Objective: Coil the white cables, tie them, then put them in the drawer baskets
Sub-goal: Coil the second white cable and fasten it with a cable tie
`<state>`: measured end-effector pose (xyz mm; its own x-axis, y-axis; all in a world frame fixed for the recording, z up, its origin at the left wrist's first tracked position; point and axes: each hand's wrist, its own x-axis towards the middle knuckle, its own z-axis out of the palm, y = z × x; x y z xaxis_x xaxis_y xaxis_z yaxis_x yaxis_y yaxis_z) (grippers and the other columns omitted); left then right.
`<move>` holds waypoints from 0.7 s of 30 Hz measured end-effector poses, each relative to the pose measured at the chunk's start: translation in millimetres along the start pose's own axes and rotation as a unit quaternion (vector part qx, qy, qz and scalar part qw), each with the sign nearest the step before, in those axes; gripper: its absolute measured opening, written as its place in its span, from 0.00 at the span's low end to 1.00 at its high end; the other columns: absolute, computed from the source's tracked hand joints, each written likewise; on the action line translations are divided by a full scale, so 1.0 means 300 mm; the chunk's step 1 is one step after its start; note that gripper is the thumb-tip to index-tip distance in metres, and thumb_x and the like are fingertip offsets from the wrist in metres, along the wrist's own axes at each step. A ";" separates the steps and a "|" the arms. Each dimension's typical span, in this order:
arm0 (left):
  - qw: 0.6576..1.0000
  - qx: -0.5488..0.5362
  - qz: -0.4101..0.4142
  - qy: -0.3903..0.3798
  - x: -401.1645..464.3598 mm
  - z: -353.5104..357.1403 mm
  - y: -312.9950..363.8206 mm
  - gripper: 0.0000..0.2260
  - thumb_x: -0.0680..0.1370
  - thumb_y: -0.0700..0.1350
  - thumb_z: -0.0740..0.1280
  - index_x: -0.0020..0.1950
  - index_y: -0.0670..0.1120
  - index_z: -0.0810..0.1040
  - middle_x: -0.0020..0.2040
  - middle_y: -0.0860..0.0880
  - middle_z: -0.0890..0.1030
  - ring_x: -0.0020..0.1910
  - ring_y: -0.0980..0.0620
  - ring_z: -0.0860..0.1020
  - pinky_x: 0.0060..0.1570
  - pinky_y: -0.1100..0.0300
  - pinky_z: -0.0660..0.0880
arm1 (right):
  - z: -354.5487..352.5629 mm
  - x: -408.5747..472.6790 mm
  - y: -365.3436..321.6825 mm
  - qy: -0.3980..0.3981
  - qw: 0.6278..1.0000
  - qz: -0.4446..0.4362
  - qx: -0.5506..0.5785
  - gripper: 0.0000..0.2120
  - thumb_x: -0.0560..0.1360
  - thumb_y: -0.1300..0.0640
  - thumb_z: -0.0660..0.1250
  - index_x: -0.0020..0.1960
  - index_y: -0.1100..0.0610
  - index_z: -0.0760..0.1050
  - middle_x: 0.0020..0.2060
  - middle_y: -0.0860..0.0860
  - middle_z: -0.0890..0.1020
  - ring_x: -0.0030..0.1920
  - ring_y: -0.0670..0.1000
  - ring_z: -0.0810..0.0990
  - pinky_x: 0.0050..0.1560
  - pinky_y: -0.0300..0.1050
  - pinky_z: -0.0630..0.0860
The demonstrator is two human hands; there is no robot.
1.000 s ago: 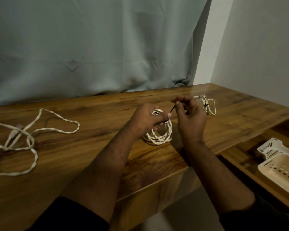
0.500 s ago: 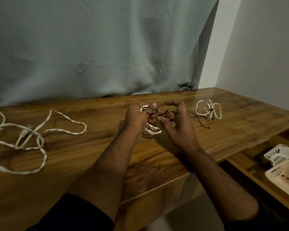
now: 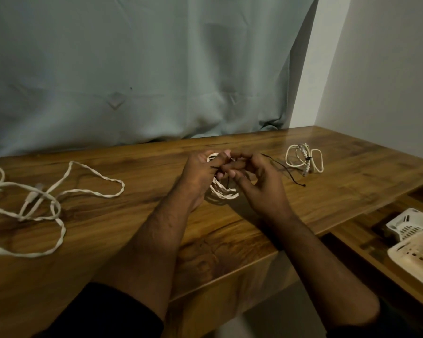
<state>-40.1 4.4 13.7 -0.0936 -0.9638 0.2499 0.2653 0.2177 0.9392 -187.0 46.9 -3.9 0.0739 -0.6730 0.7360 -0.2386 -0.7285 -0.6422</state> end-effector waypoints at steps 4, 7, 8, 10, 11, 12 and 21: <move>0.998 0.044 0.024 -0.026 -0.002 0.001 -0.008 0.12 0.81 0.42 0.71 0.56 0.32 0.82 0.34 0.49 0.84 0.25 0.60 0.73 0.32 0.64 0.72 | 0.002 0.002 -0.001 0.036 0.999 0.019 -0.013 0.18 0.76 0.67 0.73 0.60 0.54 0.71 0.50 0.49 0.81 0.54 0.54 0.82 0.57 0.59 0.79; 0.997 0.049 0.043 -0.035 -0.006 0.009 -0.006 0.11 0.81 0.41 0.71 0.55 0.32 0.82 0.32 0.51 0.83 0.24 0.60 0.75 0.31 0.64 0.72 | -0.002 0.005 0.003 0.061 0.998 0.025 -0.026 0.24 0.75 0.64 0.75 0.64 0.51 0.69 0.56 0.52 0.79 0.56 0.54 0.82 0.57 0.59 0.80; 0.997 0.050 0.050 -0.033 -0.005 0.012 -0.005 0.10 0.80 0.40 0.71 0.54 0.33 0.83 0.33 0.51 0.84 0.24 0.60 0.75 0.31 0.65 0.72 | -0.002 0.005 0.002 0.067 0.997 0.018 -0.034 0.27 0.74 0.64 0.76 0.65 0.47 0.68 0.60 0.52 0.77 0.57 0.52 0.81 0.57 0.55 0.81; 0.996 0.059 0.060 -0.024 -0.002 0.018 -0.007 0.08 0.80 0.40 0.71 0.51 0.35 0.84 0.33 0.49 0.84 0.24 0.60 0.74 0.29 0.66 0.71 | -0.003 0.005 0.002 0.084 0.995 0.018 -0.052 0.30 0.73 0.63 0.77 0.66 0.43 0.67 0.65 0.50 0.72 0.56 0.48 0.81 0.55 0.45 0.81; 0.996 0.067 0.063 -0.018 0.000 0.018 -0.009 0.07 0.80 0.41 0.72 0.50 0.36 0.84 0.34 0.48 0.84 0.24 0.60 0.73 0.28 0.65 0.71 | -0.005 0.007 0.003 0.088 0.993 0.022 -0.075 0.29 0.73 0.62 0.78 0.66 0.45 0.68 0.64 0.49 0.72 0.55 0.45 0.81 0.54 0.41 0.80; 0.995 0.074 0.066 -0.015 0.002 0.016 -0.011 0.06 0.80 0.41 0.72 0.49 0.38 0.85 0.34 0.45 0.83 0.24 0.58 0.72 0.28 0.65 0.70 | -0.007 0.010 0.005 0.089 0.990 0.026 -0.107 0.26 0.72 0.60 0.79 0.65 0.48 0.71 0.62 0.48 0.73 0.55 0.44 0.80 0.53 0.40 0.80; 0.988 0.099 0.093 -0.070 -0.002 0.010 -0.006 0.05 0.80 0.40 0.72 0.44 0.44 0.84 0.29 0.50 0.78 0.25 0.58 0.70 0.29 0.64 0.69 | 0.012 0.004 0.059 -0.030 0.985 0.154 -0.064 0.12 0.77 0.47 0.67 0.54 0.53 0.80 0.45 0.51 0.87 0.48 0.53 0.86 0.53 0.63 0.81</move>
<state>-43.5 5.1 12.4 -0.1967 -0.8764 0.4395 0.0986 0.4283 0.8983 -187.7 32.6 -15.1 0.0347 -0.8691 0.4933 -0.3785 -0.4683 -0.7984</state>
